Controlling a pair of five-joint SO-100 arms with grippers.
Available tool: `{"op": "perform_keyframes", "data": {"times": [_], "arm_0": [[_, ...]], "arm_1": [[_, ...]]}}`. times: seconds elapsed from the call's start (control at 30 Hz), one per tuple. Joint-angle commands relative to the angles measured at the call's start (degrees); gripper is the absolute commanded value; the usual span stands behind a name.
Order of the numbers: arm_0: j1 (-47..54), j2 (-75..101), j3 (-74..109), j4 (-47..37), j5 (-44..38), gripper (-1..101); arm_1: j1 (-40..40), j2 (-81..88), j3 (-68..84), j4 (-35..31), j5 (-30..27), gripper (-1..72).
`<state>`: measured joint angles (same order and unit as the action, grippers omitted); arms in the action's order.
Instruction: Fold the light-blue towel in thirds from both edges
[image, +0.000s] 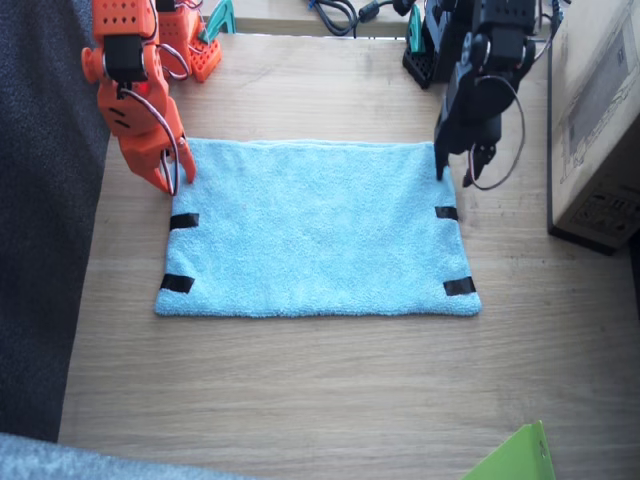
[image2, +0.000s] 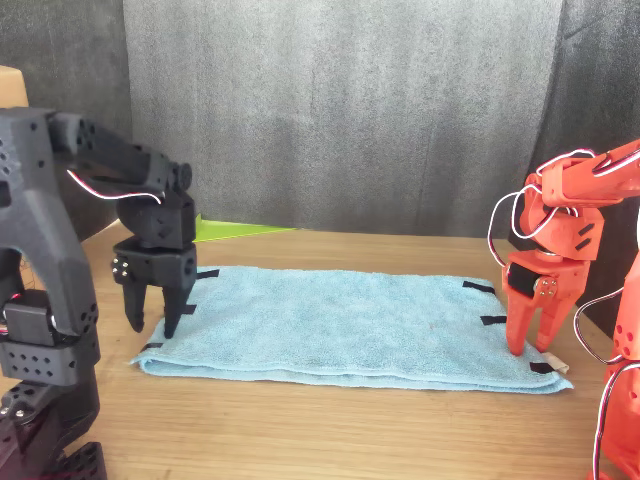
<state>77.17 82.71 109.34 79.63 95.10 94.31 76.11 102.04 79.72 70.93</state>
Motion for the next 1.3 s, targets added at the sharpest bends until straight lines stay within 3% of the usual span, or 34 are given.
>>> {"op": "perform_keyframes", "data": {"times": [0.0, 0.77, 0.83, 0.97, 1.27], "arm_0": [[-0.1, 0.0, -1.9, 1.2, 0.9, 24], [-0.1, -0.4, -1.5, 2.0, 2.1, 22], [-0.3, -0.4, -1.5, 2.0, 2.1, 20], [-0.4, -0.4, -1.6, 2.0, 2.2, 11], [-0.3, 0.2, -1.1, 1.7, 2.3, 0]], "arm_1": [[0.5, 0.4, 0.6, -0.3, 0.5, 20.2], [1.5, -2.7, 0.6, 0.4, 0.5, 18.9], [1.5, -2.9, 0.6, 0.4, 0.3, 16.6], [0.8, -4.1, 0.6, -0.3, 0.1, 0.1], [1.1, -5.0, 0.7, -0.4, -0.7, 0.1]]}}
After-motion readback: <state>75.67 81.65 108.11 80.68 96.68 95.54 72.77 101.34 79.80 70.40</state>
